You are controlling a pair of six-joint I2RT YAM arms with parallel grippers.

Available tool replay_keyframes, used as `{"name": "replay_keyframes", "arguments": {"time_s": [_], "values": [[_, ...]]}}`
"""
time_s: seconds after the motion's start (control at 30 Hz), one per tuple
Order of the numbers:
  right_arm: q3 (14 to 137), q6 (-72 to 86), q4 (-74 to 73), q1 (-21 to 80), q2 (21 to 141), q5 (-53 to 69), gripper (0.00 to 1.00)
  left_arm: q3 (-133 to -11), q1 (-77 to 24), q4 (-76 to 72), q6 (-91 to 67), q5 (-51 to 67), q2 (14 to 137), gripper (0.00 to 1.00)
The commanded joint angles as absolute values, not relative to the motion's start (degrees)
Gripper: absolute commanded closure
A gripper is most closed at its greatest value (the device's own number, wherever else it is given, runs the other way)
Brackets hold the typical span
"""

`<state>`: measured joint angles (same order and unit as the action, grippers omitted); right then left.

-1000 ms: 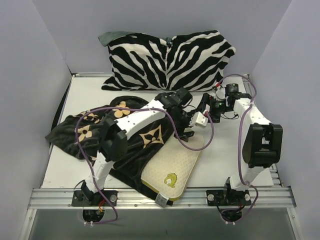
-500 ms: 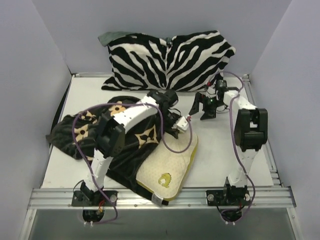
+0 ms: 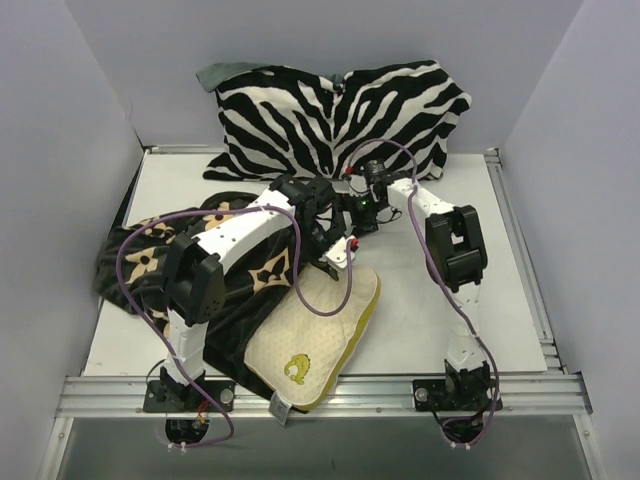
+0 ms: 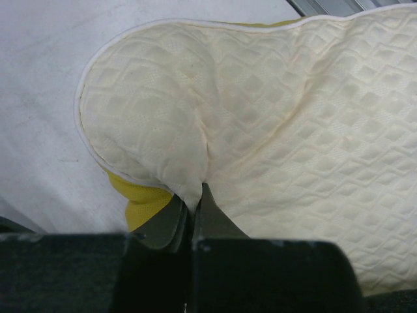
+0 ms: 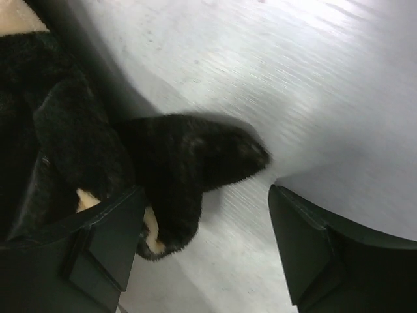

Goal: Put the pillow into the pillowcase

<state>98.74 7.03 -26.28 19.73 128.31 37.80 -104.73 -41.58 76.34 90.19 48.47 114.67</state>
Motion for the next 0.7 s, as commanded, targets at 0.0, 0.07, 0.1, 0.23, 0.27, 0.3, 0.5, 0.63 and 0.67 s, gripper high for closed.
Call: {"name": "replay_keyframes", "arguments": {"time_s": [0.0,0.07,0.1,0.23,0.27,0.3,0.5,0.63,0.67], "values": [[100.1,4.3,-27.9,23.3,131.7,31.9,0.23,-106.5,-42.3,85.5,93.4,51.9,113.6,1.0],[100.3,3.5,-29.6,25.0,133.0,29.5,0.33,-106.7,-42.2,85.5,93.1,51.8,113.6,1.0],[101.2,2.7,-30.7,25.2,134.5,27.7,0.5,-106.7,-42.1,85.5,92.9,51.6,113.6,1.0],[99.1,1.9,-33.7,24.5,133.3,27.3,1.0,-107.1,-41.2,84.2,90.3,51.2,113.8,1.0],[97.7,1.8,-33.7,23.0,131.9,28.0,1.0,-106.7,-41.0,82.8,88.5,51.0,113.8,1.0],[94.4,1.5,-33.6,21.6,128.4,28.6,1.0,-106.4,-40.8,81.9,87.5,50.6,113.8,1.0],[85.7,0.7,-35.8,7.8,112.1,33.0,1.0,-107.9,-37.9,77.2,80.3,50.5,116.5,1.0],[83.6,-3.9,-43.0,1.9,106.3,34.6,1.0,-104.9,-35.9,63.1,68.9,46.0,116.5,1.0],[82.4,-6.4,-44.1,1.4,105.7,34.5,1.0,-104.6,-35.5,57.8,65.3,43.2,117.2,1.0]]}}
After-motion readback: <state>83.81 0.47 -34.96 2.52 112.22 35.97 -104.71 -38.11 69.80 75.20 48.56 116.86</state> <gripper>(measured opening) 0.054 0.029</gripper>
